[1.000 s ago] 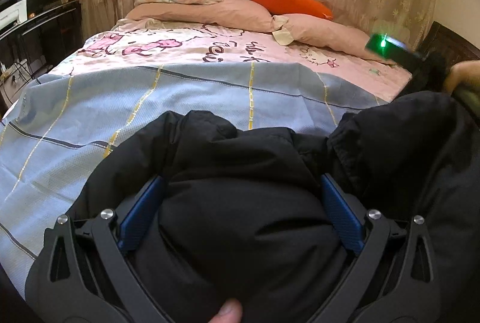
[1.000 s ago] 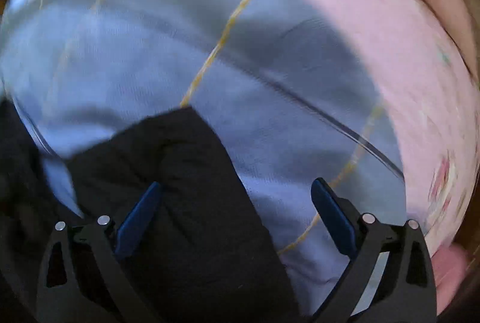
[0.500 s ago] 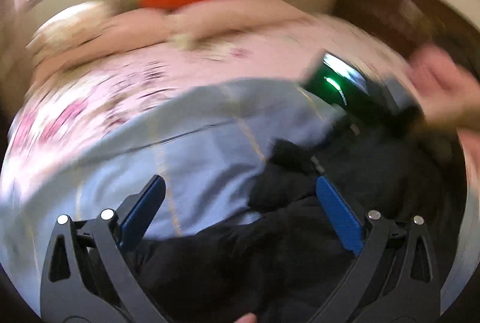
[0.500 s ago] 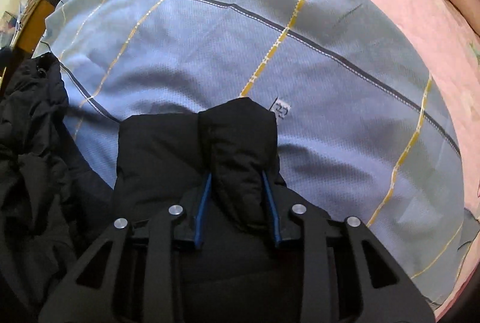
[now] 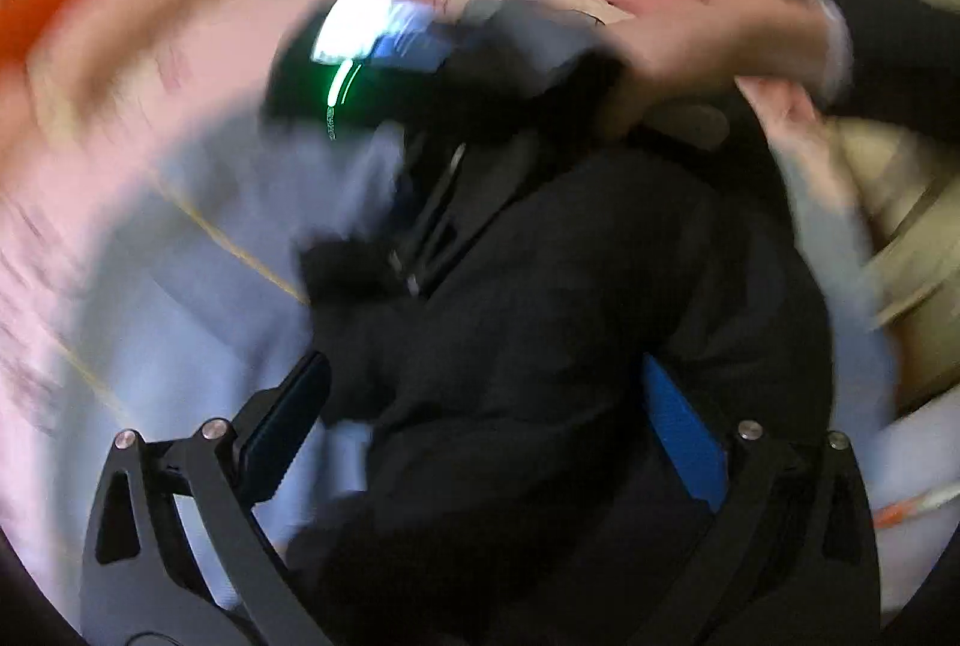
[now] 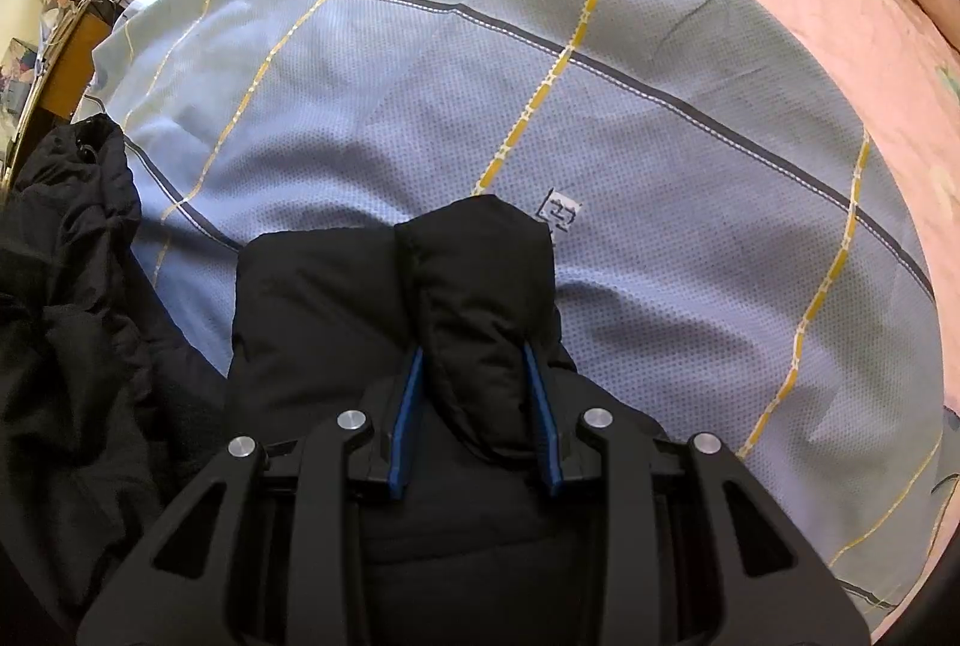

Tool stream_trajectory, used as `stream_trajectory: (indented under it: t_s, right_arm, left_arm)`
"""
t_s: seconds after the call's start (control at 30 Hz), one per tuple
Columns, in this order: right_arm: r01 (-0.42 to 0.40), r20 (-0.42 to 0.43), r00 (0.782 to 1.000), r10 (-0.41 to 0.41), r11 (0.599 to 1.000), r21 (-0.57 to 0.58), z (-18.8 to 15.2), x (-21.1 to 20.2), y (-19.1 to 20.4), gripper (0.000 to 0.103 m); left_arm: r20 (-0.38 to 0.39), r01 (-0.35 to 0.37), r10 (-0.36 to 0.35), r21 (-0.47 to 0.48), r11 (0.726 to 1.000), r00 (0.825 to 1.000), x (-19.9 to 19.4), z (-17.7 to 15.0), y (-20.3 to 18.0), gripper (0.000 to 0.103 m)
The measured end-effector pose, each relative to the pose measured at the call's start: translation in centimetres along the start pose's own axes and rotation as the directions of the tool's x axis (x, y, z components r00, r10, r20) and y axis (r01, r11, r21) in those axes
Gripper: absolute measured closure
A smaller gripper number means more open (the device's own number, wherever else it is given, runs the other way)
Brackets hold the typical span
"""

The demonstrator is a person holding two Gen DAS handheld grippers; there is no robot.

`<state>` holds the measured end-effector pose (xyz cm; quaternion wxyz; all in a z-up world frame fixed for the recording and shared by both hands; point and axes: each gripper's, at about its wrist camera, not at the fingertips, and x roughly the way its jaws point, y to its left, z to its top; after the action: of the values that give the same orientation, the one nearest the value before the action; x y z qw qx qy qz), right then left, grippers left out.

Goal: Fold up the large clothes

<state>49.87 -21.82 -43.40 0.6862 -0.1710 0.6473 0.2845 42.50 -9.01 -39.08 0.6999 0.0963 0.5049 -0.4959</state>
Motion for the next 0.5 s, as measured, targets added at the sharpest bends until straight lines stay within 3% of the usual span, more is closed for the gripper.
stream_trajectory:
  t_s: [0.03,0.07,0.1,0.13,0.23,0.33,0.5]
  right_arm:
    - [-0.004,0.001,1.000,0.004,1.000,0.010,0.0,0.1,-0.1,0.069]
    - [-0.008,0.001,1.000,0.008,1.000,0.018,0.0,0.1,-0.2,0.069]
    - [-0.012,0.000,1.000,0.012,1.000,0.024,0.1,0.1,-0.4,0.069]
    - [-0.023,0.000,1.000,0.023,0.999,0.037,0.1,0.0,-0.6,0.069]
    - [-0.039,-0.005,0.999,0.040,0.997,0.067,0.4,-0.6,-1.1,0.070]
    - [-0.055,-0.003,0.998,0.055,0.998,0.034,0.4,-1.8,0.0,0.072]
    - [-0.122,-0.018,0.992,0.121,0.985,-0.118,-0.3,-4.7,3.8,0.075]
  left_arm:
    - [0.004,0.073,-0.073,-0.061,0.995,0.997,0.4,-0.3,0.9,0.030]
    - [0.026,0.180,-0.178,-0.101,0.979,0.984,0.5,-1.0,1.3,0.056]
    - [0.071,0.184,-0.177,-0.104,0.977,0.982,0.0,-1.6,0.9,0.071]
    - [0.096,0.160,-0.152,-0.087,0.983,0.984,-0.3,-2.3,0.1,0.079]
    - [0.155,0.170,-0.152,-0.110,0.979,0.976,-1.4,-4.3,-2.1,0.093]
    - [0.224,0.227,-0.197,-0.114,0.967,0.954,-3.3,-6.5,-5.8,0.094]
    - [0.216,0.314,-0.301,-0.028,0.949,0.929,-4.7,-9.3,-13.9,0.094]
